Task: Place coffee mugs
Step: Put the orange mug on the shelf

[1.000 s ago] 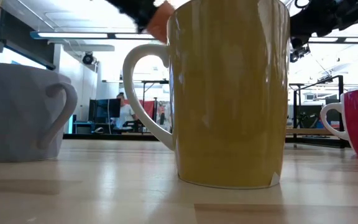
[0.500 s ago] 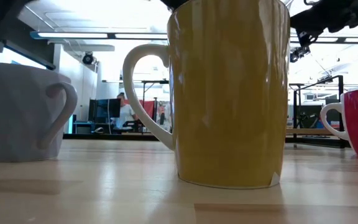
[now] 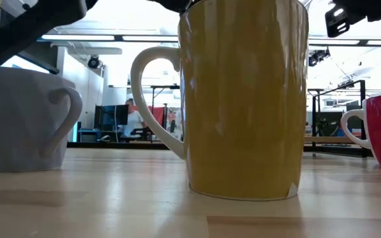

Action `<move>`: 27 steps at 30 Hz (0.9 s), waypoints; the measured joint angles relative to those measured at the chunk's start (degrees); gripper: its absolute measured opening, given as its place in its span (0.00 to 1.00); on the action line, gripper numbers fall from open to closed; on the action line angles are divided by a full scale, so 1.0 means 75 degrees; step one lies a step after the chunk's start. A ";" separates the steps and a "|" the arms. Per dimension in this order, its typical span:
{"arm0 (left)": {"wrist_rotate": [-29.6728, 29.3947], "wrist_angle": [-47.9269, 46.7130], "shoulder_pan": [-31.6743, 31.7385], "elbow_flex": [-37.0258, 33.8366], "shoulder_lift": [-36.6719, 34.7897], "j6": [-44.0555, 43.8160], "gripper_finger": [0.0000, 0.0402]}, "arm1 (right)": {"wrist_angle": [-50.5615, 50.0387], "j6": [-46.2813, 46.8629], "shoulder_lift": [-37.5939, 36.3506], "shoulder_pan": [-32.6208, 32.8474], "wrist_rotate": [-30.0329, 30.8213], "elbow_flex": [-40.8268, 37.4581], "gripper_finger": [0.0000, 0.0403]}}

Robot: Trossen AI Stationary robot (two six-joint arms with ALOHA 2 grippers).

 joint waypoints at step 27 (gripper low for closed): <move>-0.0426 -0.1716 -0.2130 -0.0058 0.0672 0.0272 0.02 | -0.1003 0.0133 -0.0212 0.0000 0.1604 0.0002 0.00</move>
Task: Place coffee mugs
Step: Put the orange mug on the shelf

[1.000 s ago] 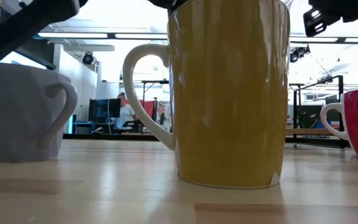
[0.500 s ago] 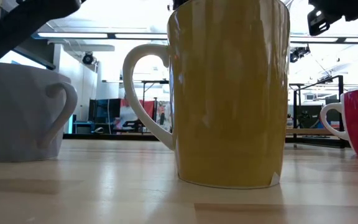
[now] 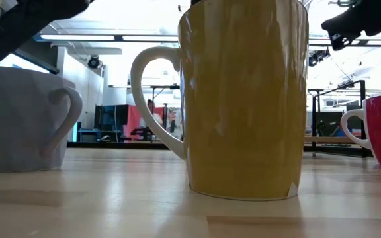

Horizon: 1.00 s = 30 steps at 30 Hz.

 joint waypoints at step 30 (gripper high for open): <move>0.0057 -0.0811 -0.0006 -0.0004 0.0932 0.0002 0.02 | 0.0038 0.0189 0.0000 -0.0003 0.0007 0.0000 0.00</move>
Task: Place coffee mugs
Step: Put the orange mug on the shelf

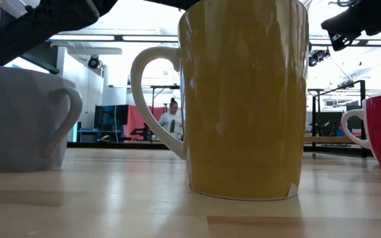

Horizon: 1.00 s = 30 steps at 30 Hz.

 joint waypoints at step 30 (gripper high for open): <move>-0.0421 0.0057 -0.0076 0.0183 -0.0091 -0.0143 0.28 | -0.0175 -0.0001 0.0000 0.0003 -0.0211 0.0000 0.00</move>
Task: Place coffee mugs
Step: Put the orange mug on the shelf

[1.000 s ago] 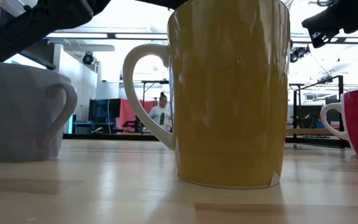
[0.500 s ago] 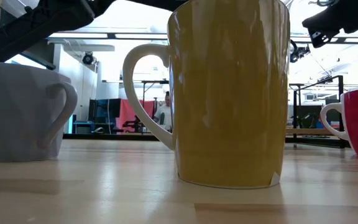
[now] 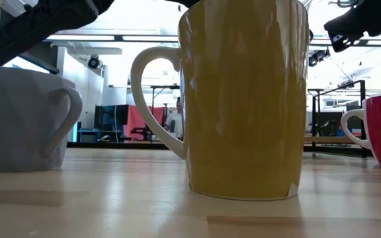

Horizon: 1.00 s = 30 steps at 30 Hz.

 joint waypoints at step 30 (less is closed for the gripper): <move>0.2440 -0.3318 0.1017 -0.0014 -0.4397 -0.0309 0.34 | 0.0820 0.0169 0.1586 -0.0002 -0.0413 0.0003 0.05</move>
